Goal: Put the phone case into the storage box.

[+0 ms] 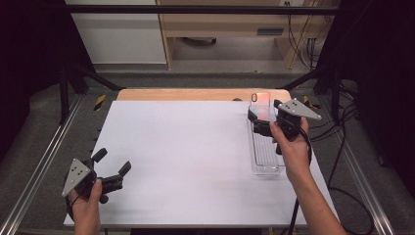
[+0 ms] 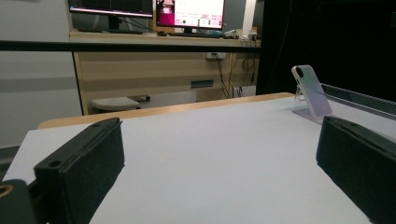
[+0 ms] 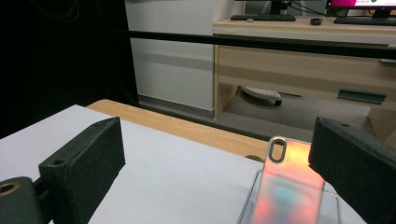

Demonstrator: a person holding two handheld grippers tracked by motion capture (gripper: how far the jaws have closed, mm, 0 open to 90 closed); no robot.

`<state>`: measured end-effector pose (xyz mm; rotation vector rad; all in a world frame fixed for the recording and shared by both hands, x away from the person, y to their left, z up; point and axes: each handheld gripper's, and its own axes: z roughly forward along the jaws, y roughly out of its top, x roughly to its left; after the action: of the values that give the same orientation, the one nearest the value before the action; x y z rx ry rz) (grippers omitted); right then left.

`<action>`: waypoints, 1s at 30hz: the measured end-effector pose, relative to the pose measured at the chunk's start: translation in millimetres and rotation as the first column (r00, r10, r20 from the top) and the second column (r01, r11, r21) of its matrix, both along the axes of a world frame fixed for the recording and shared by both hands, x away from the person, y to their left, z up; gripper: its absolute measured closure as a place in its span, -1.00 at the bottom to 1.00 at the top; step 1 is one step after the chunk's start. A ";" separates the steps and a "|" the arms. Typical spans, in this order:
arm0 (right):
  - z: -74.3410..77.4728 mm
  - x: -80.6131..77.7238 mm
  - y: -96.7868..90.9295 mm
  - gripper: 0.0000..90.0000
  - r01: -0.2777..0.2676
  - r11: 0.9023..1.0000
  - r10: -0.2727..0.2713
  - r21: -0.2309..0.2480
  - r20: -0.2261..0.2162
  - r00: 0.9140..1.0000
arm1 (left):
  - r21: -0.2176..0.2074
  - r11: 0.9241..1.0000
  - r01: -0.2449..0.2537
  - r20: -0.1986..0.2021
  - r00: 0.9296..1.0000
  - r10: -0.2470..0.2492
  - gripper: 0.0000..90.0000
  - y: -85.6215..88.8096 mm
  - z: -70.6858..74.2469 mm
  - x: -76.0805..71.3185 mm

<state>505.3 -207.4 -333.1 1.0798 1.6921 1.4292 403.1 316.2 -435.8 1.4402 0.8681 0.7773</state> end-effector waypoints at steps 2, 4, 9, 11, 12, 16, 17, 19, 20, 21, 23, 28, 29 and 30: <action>0.2 -3.0 -3.0 -0.92 -0.004 1.000 0.004 0.001 0.004 1.000 | -0.001 1.000 0.003 -0.001 1.000 -0.003 -0.99 -0.1 -0.1 -0.1; 0.8 -6.8 -6.5 -0.92 -0.005 1.000 0.005 0.008 0.011 1.000 | 0.002 1.000 0.006 0.000 1.000 -0.006 -0.99 0.2 -0.2 0.1; -0.5 -15.1 -16.4 -0.93 0.006 1.000 -0.006 0.018 0.023 1.000 | -0.003 1.000 0.004 0.000 1.000 -0.004 -0.99 0.6 -0.7 -0.2; -1.9 -18.3 -20.4 -0.93 0.010 1.000 -0.011 0.012 0.029 1.000 | -0.002 1.000 0.004 0.000 1.000 -0.004 -0.99 0.6 -0.4 -0.9; -2.7 -19.5 -21.9 -0.93 0.012 1.000 -0.012 0.012 0.030 0.999 | 0.004 1.000 0.006 0.001 1.000 -0.006 -0.99 0.7 -0.5 -1.4; -6.5 -24.3 -31.7 -0.93 0.025 1.000 -0.026 0.018 0.031 0.999 | 0.005 1.000 0.004 -0.004 1.000 -0.004 -0.99 0.9 -1.1 -3.3; -7.3 -25.8 -34.6 -0.93 0.025 1.000 -0.025 0.018 0.031 0.999 | 0.006 1.000 0.005 -0.004 1.000 -0.005 -0.99 0.7 -1.2 -3.6; -9.1 -28.7 -40.4 -0.93 0.031 0.999 -0.031 0.018 0.035 0.999 | 0.018 1.000 0.006 -0.004 1.000 -0.006 -0.99 0.6 -1.1 -3.2; -10.0 -30.2 -43.6 -0.93 0.033 0.999 -0.034 0.022 0.036 0.999 | 0.013 1.000 0.005 -0.004 1.000 -0.005 -0.99 0.7 -1.1 -3.1; -11.0 -31.8 -46.7 -0.93 0.034 0.999 -0.035 0.028 0.037 0.999 | 0.010 1.000 0.003 -0.003 1.000 -0.003 -0.99 0.8 -1.2 -3.2; -13.8 -35.1 -52.9 -0.93 0.037 0.999 -0.038 0.027 0.037 0.999 | 0.011 1.000 0.001 -0.002 1.000 -0.001 -0.99 0.9 -1.2 -3.5; -18.9 -44.1 -64.7 -0.93 0.049 0.998 -0.051 0.035 0.054 0.997 | 0.017 1.000 0.000 -0.001 1.000 0.000 -0.99 1.9 -1.7 -5.0; -20.1 -46.1 -67.1 -0.93 0.048 0.998 -0.050 0.035 0.058 0.997 | 0.015 1.000 -0.003 -0.002 1.000 0.003 -0.99 2.2 -2.5 -5.3; -21.5 -48.3 -69.3 -0.93 0.053 0.998 -0.055 0.032 0.063 0.996 | 0.018 1.000 -0.005 -0.002 1.000 0.005 -0.99 2.9 -3.3 -5.7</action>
<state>457.1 -276.7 -354.6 1.0765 1.5894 1.4444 397.4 319.1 -439.1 1.4557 0.8686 0.7892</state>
